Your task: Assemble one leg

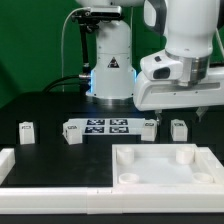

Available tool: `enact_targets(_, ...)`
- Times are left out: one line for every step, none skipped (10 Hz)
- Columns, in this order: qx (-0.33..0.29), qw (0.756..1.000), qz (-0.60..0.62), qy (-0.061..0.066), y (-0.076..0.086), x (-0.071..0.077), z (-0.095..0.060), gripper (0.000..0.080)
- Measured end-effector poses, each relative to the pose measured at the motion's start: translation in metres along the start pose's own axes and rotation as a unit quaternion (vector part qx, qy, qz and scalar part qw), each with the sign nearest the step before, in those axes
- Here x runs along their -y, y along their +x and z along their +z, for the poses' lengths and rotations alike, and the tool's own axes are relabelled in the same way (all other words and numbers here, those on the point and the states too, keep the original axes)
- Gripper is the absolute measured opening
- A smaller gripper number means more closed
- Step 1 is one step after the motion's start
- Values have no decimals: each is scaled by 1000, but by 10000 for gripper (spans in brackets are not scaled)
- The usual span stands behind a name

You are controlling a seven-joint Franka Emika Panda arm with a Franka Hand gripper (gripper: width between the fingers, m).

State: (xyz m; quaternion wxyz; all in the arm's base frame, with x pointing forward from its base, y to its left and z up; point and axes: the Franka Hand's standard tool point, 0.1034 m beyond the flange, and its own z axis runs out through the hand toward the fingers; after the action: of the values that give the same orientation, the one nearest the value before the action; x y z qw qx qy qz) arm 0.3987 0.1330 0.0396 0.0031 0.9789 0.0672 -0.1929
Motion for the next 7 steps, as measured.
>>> enact_targets(61,998,4,-4,-3,1,1,649)
enact_targets(107,994,4,-6,-1,2,1,649)
enact_targets(154,988,3,-9,-4,2,3,649)
enact_targets(192,981,1,-11,-7,3,5,649)
enact_targets(217,976,1,-13,-7,6,8,649)
enact_targets(205,979,0,-13,-6,9,9,649)
enact_targets(206,979,-1,-13,-10,10,11,649)
